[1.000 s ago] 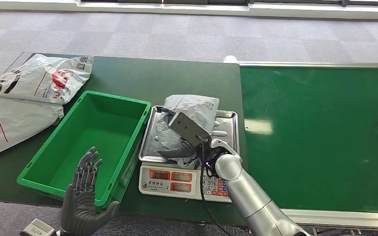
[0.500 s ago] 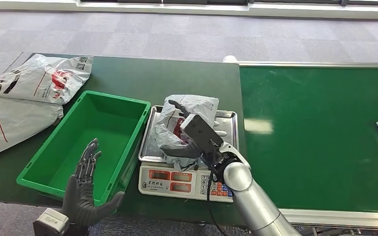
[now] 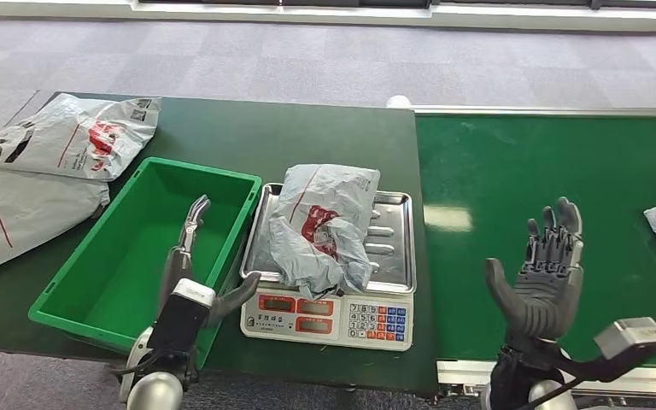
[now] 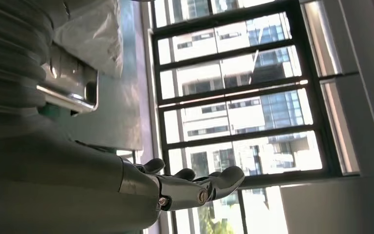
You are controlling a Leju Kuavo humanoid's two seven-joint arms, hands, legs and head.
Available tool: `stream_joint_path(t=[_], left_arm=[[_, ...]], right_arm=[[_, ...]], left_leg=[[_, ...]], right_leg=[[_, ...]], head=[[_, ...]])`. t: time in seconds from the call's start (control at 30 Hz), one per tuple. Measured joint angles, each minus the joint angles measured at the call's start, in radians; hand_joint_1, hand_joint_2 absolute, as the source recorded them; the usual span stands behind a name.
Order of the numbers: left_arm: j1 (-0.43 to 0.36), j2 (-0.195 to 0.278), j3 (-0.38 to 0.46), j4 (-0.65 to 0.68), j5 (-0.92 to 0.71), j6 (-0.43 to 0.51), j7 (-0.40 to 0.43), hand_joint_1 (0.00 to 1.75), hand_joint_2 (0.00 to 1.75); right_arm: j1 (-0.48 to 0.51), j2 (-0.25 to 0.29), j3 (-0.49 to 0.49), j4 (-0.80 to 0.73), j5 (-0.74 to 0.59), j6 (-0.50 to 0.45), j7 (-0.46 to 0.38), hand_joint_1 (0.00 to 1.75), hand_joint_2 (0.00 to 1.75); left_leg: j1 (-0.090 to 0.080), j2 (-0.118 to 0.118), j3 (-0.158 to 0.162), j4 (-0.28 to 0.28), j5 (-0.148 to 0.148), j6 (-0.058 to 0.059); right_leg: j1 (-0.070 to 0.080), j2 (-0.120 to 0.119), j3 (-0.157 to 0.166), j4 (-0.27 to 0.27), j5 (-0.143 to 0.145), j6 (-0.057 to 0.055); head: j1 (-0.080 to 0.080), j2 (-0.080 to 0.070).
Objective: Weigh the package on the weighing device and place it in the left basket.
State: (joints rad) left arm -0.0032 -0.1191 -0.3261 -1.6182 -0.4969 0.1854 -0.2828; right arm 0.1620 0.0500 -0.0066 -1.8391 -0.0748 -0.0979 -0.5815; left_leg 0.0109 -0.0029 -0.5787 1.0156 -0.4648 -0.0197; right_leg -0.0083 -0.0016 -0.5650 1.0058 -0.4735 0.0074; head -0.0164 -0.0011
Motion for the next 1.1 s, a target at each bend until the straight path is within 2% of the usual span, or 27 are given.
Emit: stream_joint_path(t=[0.17,0.3,0.43,0.6,0.73,0.77,0.87,0.9,1.0,1.1], left_arm=[[-0.095,-0.006,-0.071,0.098,-0.051,0.006,0.086,0.00,1.75],[-0.221,-0.025,-0.130,0.241,-0.079,-0.019,0.159,0.00,1.75],[-0.308,-0.047,-0.167,0.365,-0.086,-0.030,0.189,0.00,1.75],[-0.422,-0.107,-0.228,0.577,-0.211,-0.022,0.306,0.00,1.75],[-0.480,-0.145,-0.261,0.711,-0.269,-0.033,0.347,0.02,1.75],[-0.491,-0.152,-0.266,0.741,-0.288,-0.044,0.362,0.33,1.75],[-0.521,-0.169,-0.281,0.826,-0.378,-0.080,0.419,1.62,1.75],[-0.529,-0.173,-0.284,0.851,-0.413,-0.091,0.437,1.75,1.75],[-0.554,-0.181,-0.285,0.912,-0.504,-0.118,0.472,1.75,1.75],[-0.575,-0.182,-0.283,0.945,-0.552,-0.138,0.473,1.75,1.75]], right_arm=[[0.072,-0.007,-0.068,-0.025,0.027,-0.040,-0.014,0.00,1.75],[0.088,-0.042,-0.055,-0.001,0.042,-0.098,-0.042,0.00,1.75],[0.072,-0.087,-0.016,0.041,-0.001,-0.128,-0.046,0.00,1.75],[-0.014,-0.151,0.086,0.130,-0.073,-0.165,-0.051,0.00,1.75],[-0.061,-0.183,0.147,0.172,-0.095,-0.184,-0.054,0.00,1.75],[-0.071,-0.190,0.159,0.180,-0.104,-0.190,-0.054,0.00,1.75],[-0.100,-0.212,0.205,0.198,-0.132,-0.220,-0.052,0.00,1.75],[-0.107,-0.219,0.222,0.201,-0.138,-0.231,-0.052,0.00,1.75],[-0.117,-0.234,0.265,0.208,-0.147,-0.260,-0.051,0.00,1.75],[-0.123,-0.247,0.294,0.215,-0.159,-0.272,-0.046,0.00,1.75]], left_leg=[[0.000,0.001,0.000,0.000,0.001,0.001],[0.000,0.001,-0.001,0.000,0.003,0.001],[0.000,0.002,-0.001,0.000,0.004,0.002],[0.000,0.001,-0.001,0.000,0.005,0.005],[-0.001,0.001,-0.002,0.000,0.006,0.005],[-0.001,0.001,-0.002,0.000,0.006,0.005],[-0.001,0.001,-0.002,0.000,0.006,0.005],[-0.001,0.001,-0.002,0.000,0.006,0.005],[-0.001,0.001,-0.001,0.000,0.006,0.005],[-0.001,0.000,-0.001,0.000,0.006,0.005]], right_leg=[[0.000,0.000,-0.001,0.000,0.001,0.000],[0.000,0.000,-0.001,0.000,0.003,0.000],[-0.001,0.001,-0.001,0.000,0.004,0.001],[-0.003,0.001,-0.002,0.000,0.006,0.002],[-0.003,0.001,-0.001,0.000,0.006,0.003],[-0.003,0.001,-0.001,0.000,0.006,0.003],[-0.003,0.001,-0.001,0.000,0.006,0.003],[-0.003,0.001,-0.001,0.000,0.006,0.003],[-0.003,0.000,0.000,0.000,0.006,0.003],[-0.003,0.000,0.002,0.000,0.006,0.003]], head=[[0.000,0.000],[0.000,0.000],[0.000,0.000],[0.000,0.000],[0.000,0.000],[0.000,0.000],[0.000,0.000],[0.000,0.000],[0.000,0.000],[0.000,0.000]])
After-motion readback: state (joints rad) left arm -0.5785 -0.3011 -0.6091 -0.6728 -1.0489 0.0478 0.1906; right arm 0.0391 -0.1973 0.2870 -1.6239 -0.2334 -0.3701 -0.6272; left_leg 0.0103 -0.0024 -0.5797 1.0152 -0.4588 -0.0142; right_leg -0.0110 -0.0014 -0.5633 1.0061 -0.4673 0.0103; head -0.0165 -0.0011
